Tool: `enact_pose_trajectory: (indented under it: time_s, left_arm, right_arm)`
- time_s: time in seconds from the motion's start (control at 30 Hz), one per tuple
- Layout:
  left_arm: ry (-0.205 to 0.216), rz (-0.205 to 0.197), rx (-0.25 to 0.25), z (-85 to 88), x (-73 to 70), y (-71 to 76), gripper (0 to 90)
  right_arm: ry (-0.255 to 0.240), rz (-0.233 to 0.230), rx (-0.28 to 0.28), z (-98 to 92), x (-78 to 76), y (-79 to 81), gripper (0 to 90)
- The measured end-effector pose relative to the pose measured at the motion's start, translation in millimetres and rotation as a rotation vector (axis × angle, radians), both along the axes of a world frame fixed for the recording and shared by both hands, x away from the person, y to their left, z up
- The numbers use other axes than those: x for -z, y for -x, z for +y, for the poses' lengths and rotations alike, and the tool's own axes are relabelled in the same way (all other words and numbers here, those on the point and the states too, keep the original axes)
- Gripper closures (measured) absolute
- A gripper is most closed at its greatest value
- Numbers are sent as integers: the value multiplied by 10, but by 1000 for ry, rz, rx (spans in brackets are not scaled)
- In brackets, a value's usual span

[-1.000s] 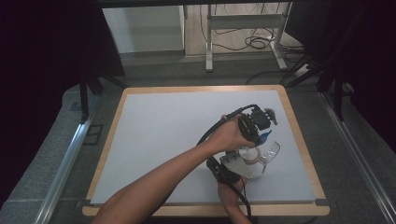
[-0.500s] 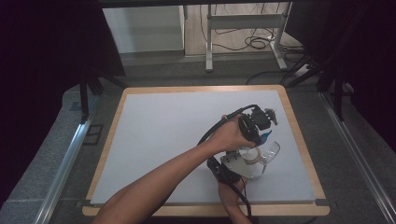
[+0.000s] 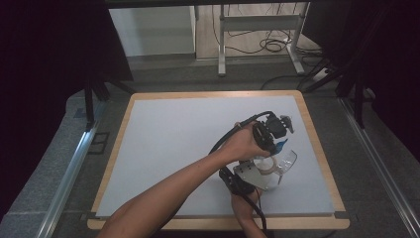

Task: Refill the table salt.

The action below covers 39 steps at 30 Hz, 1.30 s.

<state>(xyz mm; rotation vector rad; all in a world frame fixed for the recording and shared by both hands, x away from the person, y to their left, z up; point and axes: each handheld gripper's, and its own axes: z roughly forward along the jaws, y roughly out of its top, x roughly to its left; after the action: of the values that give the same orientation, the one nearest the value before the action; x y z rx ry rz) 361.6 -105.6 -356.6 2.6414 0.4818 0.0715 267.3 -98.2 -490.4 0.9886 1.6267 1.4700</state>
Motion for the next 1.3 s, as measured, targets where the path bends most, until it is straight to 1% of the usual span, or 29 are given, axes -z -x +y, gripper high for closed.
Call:
enact_pose_trajectory:
  time_s: [0.1,0.2,0.27,0.43,0.57,1.03,1.3]
  left_arm:
    - [-1,1,0,1,3,-3,900]
    - [6,2,-1,5,4,0,900]
    - [2,2,0,8,4,1,900]
    - [5,2,-3,15,-5,3,900]
    - [2,1,-2,14,-18,8,900]
    - [-10,-2,3,-19,1,12,900]
    - [-8,-2,3,-18,1,14,900]
  right_arm:
    - [3,-2,-1,1,4,-3,559]
    - [0,0,0,3,1,0,559]
    - [-2,1,-1,4,1,1,559]
    - [6,-6,-3,4,-7,6,559]
    - [-4,-20,3,4,-17,21,559]
    - [-9,-8,-1,-11,-24,13,559]
    - [-6,-10,0,-13,-27,15,559]
